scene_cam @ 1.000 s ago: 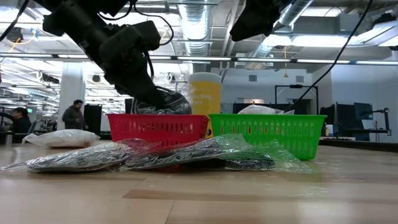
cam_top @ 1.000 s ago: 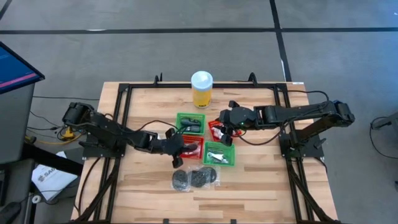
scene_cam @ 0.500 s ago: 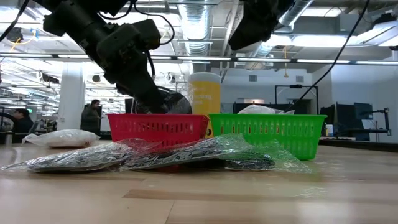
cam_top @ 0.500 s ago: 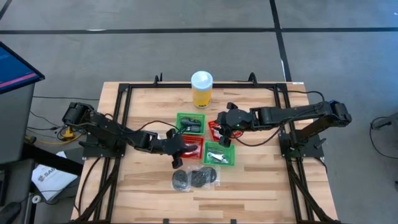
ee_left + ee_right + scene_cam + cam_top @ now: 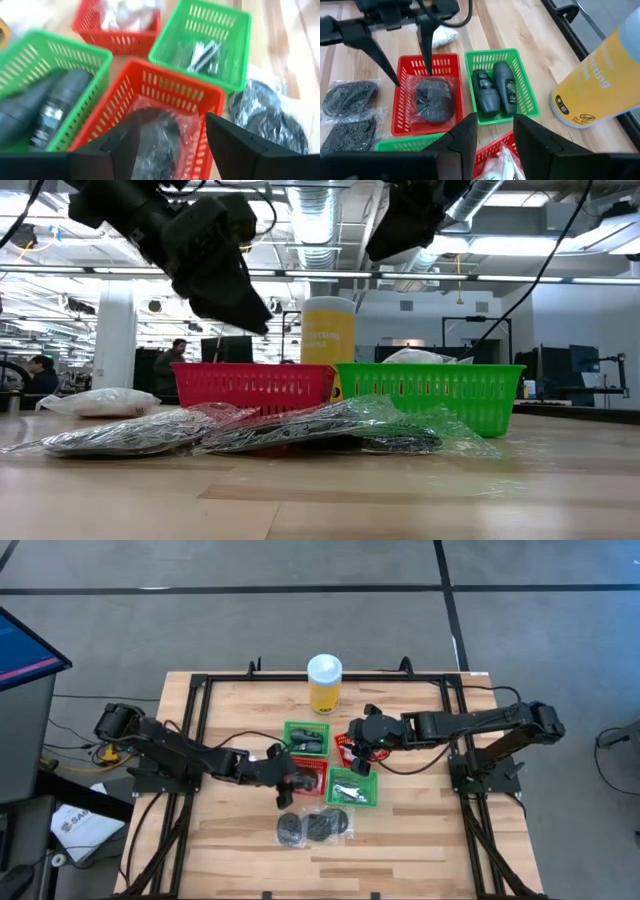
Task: Pick & Place Travel size toiletries
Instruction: Put the hairbrush into the left red bin, then put the cotton pack into the right red bin
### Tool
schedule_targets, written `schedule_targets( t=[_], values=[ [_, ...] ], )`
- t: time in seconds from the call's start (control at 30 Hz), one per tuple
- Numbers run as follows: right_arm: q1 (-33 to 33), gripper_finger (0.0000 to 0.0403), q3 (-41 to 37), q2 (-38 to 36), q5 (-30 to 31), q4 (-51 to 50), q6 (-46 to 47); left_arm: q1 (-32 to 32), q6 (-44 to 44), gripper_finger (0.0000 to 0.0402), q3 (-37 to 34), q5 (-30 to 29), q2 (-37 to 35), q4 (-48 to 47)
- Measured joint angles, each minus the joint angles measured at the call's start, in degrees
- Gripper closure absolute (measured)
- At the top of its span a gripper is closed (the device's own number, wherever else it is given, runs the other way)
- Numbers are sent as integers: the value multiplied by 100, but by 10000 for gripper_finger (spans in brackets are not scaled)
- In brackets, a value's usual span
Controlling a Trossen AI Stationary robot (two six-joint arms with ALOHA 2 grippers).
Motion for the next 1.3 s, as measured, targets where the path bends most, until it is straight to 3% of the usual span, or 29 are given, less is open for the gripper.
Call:
schedule_targets(
  t=[0.33,0.93,1.1,1.3],
  values=[
    [8,286,0,0,0,6,2,-2,243,203,1,-262,-700,-127],
    [20,286,-2,0,0,1,2,-11,-1218,232,1,-263,-1788,-3624],
    [20,286,0,0,0,1,2,-2,-1540,235,1,-342,-1806,-4258],
    [20,286,0,0,-2,1,129,-2,-1661,235,-19,-583,-1808,-4296]
  ],
)
